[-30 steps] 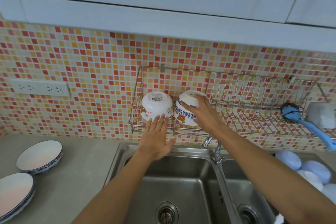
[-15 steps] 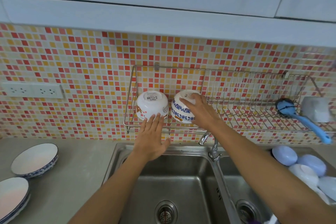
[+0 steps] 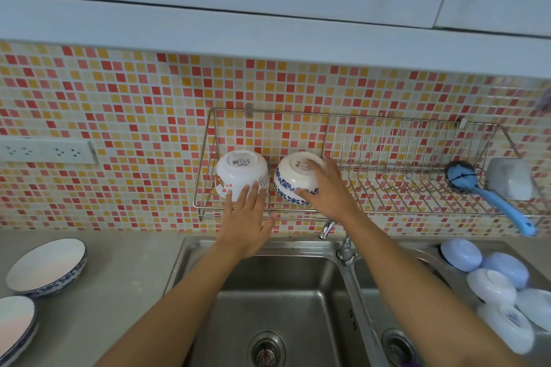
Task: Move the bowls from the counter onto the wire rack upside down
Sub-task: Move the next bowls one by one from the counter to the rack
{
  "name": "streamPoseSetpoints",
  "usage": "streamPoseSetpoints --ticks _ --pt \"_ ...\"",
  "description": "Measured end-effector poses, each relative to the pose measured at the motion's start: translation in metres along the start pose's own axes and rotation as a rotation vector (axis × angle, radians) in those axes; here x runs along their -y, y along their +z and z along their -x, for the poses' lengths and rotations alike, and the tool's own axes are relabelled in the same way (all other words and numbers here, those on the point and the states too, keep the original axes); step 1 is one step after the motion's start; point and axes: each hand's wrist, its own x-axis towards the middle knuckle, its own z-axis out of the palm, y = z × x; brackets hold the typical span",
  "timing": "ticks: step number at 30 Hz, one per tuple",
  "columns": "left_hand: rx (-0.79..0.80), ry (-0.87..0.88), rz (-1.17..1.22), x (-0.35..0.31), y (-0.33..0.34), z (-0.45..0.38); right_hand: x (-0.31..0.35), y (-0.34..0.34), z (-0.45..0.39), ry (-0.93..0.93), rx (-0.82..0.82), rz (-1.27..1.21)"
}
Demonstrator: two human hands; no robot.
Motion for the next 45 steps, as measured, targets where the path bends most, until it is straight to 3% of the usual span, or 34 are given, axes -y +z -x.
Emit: streamPoseSetpoints --ticks 7,18,23,26,34,37,40,45 --pt "0.005 0.01 0.167 -0.025 -0.005 -0.057 0.003 0.002 -0.002 0.063 0.028 0.007" --pt "0.002 0.037 0.009 -0.023 0.003 -0.072 0.005 0.002 0.005 0.071 -0.092 -0.02" --pt "-0.156 -0.188 -0.005 -0.023 0.006 -0.063 0.005 0.003 0.007 0.101 -0.118 -0.022" --pt "-0.171 -0.318 0.045 -0.023 0.008 -0.059 0.006 0.003 0.007 0.102 -0.119 -0.034" --pt "-0.1 -0.263 0.143 -0.011 0.003 -0.052 0.009 0.001 0.008 0.106 -0.059 -0.031" --pt "-0.179 -0.275 0.196 0.006 -0.007 -0.033 0.013 -0.001 0.009 0.078 -0.104 -0.056" --pt "-0.28 -0.254 0.096 0.041 -0.02 -0.004 0.034 0.009 0.015 0.023 -0.182 -0.115" --pt "-0.36 -0.376 0.013 0.116 -0.052 0.057 0.122 0.051 0.027 -0.161 -0.222 -0.284"
